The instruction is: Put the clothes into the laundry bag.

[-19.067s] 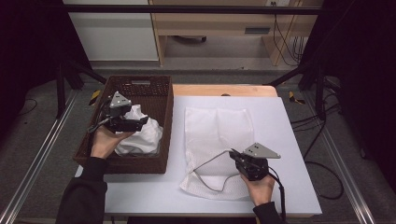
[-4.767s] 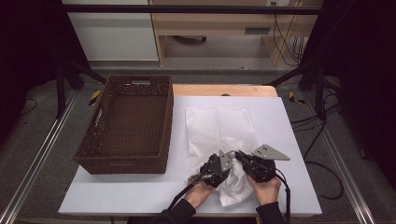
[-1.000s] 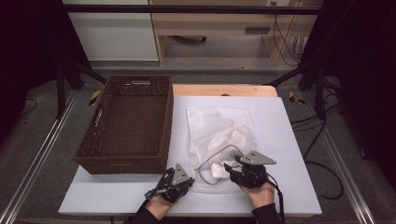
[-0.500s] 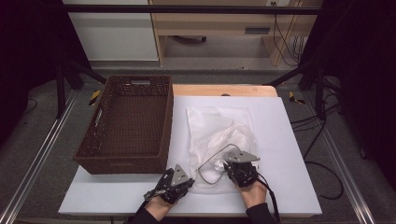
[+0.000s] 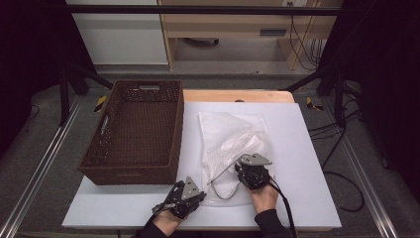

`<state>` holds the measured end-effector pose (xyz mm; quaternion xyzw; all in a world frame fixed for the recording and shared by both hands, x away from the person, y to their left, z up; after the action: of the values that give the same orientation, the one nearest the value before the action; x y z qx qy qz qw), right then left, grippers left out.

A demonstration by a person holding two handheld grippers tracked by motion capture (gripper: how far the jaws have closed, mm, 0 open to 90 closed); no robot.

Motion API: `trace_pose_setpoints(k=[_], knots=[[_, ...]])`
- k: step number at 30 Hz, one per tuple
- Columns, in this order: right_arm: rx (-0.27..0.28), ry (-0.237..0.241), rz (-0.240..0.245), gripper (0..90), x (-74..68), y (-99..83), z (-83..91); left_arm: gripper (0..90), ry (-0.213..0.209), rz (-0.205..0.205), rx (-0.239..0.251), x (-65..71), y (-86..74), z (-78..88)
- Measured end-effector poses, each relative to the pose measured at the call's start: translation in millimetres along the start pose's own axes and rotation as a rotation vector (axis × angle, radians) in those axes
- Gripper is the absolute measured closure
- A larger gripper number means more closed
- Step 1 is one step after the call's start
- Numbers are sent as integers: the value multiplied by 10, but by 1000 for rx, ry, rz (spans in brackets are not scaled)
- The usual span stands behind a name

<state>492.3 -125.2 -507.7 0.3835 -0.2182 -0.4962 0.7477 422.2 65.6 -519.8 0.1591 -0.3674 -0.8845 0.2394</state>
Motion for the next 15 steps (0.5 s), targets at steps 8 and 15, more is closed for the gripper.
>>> trace_pose_setpoints(k=[8, 15], knots=[[85, 38, -22, 583, 164, -149, 665, 876, 4, 7, 6, -4, 1, -2], [-10, -55, -159, 561, 652, -526, 747, 876, 8, 16, 7, -15, 6, -4]])
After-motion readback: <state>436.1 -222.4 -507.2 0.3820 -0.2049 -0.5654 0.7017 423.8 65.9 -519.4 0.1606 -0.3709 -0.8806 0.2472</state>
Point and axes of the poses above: each handheld gripper's, and its own axes: z roughly backward along the jaws, y roughly out of its top, x roughly to its right, the point moved 6 cm from there along -z, roughly forward along the jaws, and after that the axes turned 7 degrees about -z, right-handed, at the moved point
